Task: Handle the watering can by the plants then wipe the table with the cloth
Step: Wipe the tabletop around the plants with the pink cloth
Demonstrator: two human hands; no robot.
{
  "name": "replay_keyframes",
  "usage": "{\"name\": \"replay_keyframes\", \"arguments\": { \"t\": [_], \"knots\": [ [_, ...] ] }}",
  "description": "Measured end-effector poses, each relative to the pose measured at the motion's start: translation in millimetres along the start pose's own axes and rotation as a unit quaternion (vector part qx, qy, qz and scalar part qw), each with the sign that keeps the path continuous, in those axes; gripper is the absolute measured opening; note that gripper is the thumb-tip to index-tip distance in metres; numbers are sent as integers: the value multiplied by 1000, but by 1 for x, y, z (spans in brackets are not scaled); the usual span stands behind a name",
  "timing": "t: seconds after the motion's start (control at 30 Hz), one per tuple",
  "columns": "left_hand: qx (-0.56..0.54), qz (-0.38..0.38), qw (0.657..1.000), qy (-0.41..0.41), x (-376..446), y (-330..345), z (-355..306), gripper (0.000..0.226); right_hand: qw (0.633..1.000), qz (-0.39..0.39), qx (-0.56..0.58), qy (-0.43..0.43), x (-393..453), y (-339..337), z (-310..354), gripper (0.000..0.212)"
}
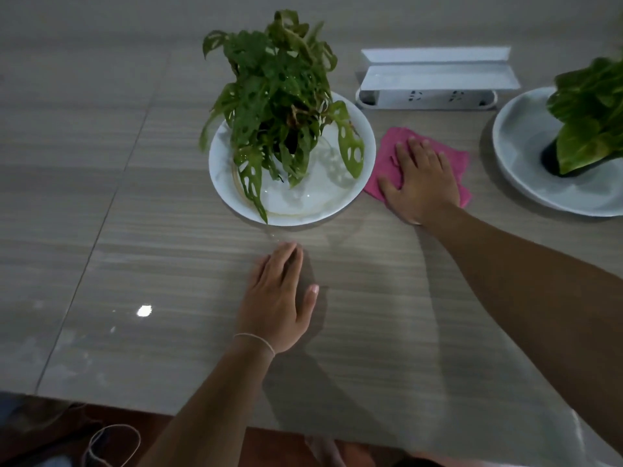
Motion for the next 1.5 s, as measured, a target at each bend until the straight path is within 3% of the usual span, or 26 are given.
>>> {"name": "replay_keyframes", "arguments": {
  "t": [0.3, 0.5, 0.67, 0.8, 0.93, 1.2, 1.5],
  "knots": [
    [-20, -21, 1000, 5, 0, 3, 0, 60, 1000, -3, -8, 18, -24, 12, 12, 82],
    [-31, -22, 999, 2, -1, 0, -2, 60, 1000, 1, -4, 5, -114, 52, 48, 80],
    [-103, 7, 994, 33, -12, -5, 2, 52, 999, -31, 8, -5, -204, 95, 85, 84],
    [-140, -9, 988, 60, -44, -14, 32, 49, 1000, -26, 2, -1, -243, 119, 119, 85],
    [-94, -27, 993, 73, -83, -23, 87, 48, 1000, -10, -7, 12, -257, 131, 148, 87],
    [-80, -61, 994, -43, -112, -32, 188, 50, 999, -13, -19, -49, -251, 140, 237, 85],
    [-71, -61, 987, -134, -127, -36, 217, 57, 994, -23, -14, -102, -190, 138, 320, 84]
  ]
}}
Point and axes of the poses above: each hand's wrist, its own x-axis towards the middle knuckle, its own y-axis out of the palm, z = x × y, the point moved 1 cm from there along x, towards the middle knuckle, and after that the axes turned 14 degrees about z, right-handed, at the moved point
